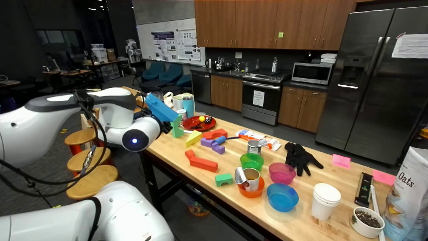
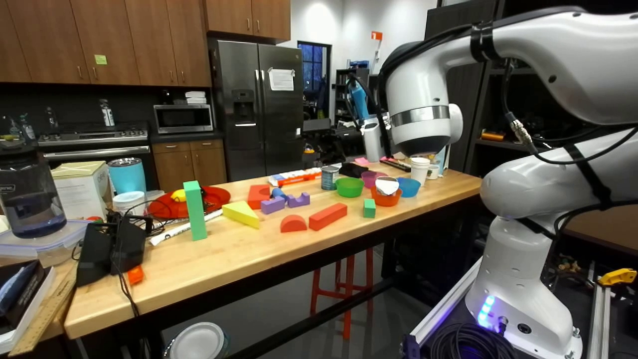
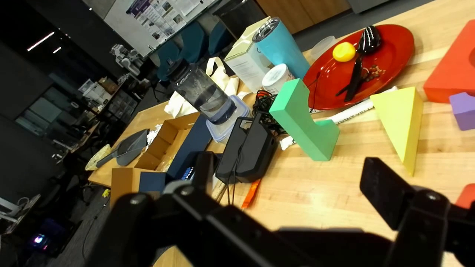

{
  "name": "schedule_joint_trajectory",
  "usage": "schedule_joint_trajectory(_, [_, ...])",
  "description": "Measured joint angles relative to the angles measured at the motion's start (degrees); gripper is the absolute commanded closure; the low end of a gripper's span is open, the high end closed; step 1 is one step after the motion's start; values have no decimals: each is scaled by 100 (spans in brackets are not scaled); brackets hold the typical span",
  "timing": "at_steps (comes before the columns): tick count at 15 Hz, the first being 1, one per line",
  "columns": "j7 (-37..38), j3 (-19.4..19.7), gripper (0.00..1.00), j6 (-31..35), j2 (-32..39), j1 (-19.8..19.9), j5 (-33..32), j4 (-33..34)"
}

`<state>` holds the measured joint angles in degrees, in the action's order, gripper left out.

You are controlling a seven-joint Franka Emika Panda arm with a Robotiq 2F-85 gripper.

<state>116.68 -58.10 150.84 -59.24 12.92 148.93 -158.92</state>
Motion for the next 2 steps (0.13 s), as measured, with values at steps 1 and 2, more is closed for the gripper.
schedule_joint_trajectory(1, [0,0,0,0,0,0,0,0])
schedule_joint_trajectory(2, [0,0,0,0,0,0,0,0])
